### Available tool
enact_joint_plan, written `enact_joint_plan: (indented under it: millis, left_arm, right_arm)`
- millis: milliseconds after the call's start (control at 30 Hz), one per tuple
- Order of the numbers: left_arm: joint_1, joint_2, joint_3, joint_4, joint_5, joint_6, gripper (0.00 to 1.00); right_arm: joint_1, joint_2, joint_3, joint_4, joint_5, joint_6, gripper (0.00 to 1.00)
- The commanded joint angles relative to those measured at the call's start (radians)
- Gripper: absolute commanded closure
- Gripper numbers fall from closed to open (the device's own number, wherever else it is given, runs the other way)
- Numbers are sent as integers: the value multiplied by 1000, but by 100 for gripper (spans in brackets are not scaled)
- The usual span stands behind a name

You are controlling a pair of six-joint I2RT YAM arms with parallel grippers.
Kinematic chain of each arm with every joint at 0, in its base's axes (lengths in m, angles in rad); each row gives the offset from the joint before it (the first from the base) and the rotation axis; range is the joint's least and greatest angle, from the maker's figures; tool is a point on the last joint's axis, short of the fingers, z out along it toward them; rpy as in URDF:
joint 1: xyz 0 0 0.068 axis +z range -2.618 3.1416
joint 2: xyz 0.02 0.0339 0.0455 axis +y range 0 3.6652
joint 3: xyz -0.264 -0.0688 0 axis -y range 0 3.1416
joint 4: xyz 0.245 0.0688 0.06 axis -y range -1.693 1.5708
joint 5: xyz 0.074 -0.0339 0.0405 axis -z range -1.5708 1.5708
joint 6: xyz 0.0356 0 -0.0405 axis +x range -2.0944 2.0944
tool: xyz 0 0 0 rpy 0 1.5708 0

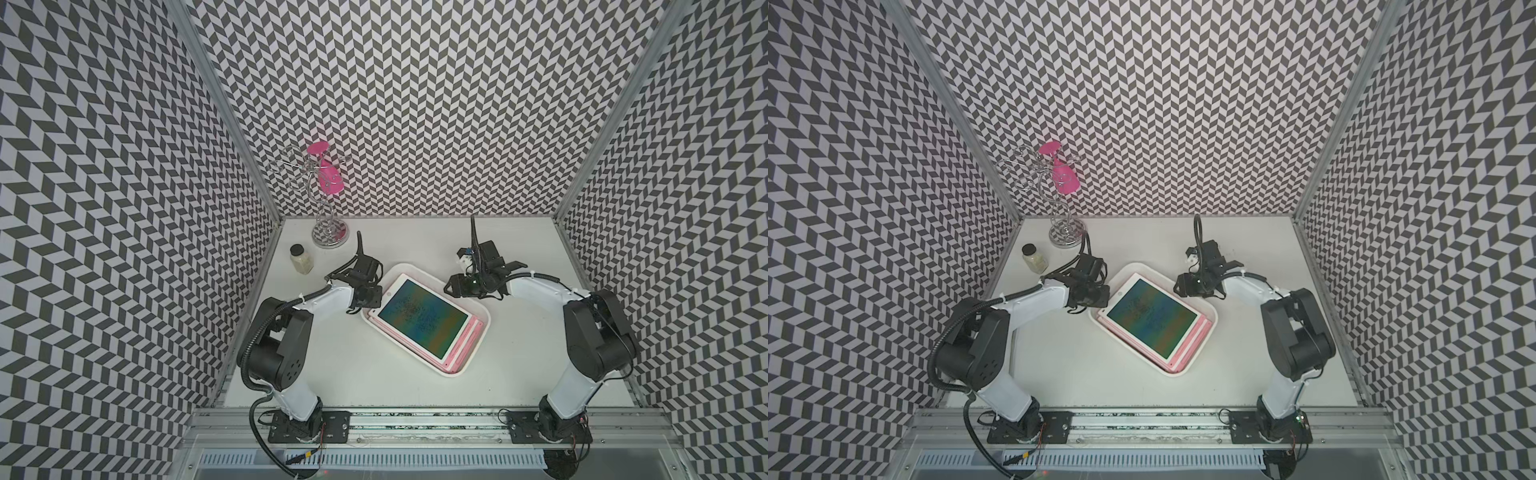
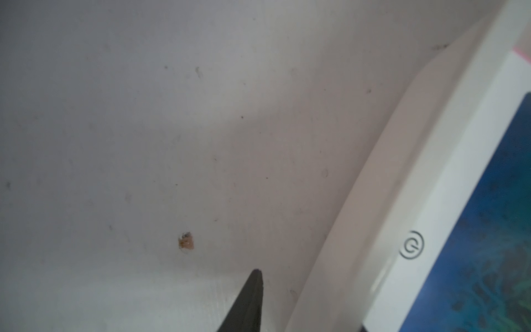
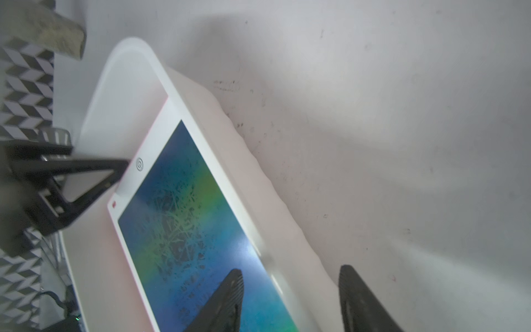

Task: Take out the writing tablet from the storage box
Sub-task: Adjust the storage box at the center of the board.

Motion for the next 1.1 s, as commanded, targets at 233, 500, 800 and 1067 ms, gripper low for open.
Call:
enact_joint_plan:
  millis: [233,500,800,1067]
  left_arm:
    - [78,8,-77,-36,15,-168,80]
    - [130,-89,-175,21,64,-221,73]
    - [147,-200,-176,-19,39,-239,69]
    - [157,-375,-130,-41,4,-238,50]
  right_arm:
    - [-5,-168,-97,39,58,14,32]
    - [21,-260,-170,22,144,11,28]
    - [80,-304,-167,98,167,76,35]
    - [184,-85,-2,18,228,84,35]
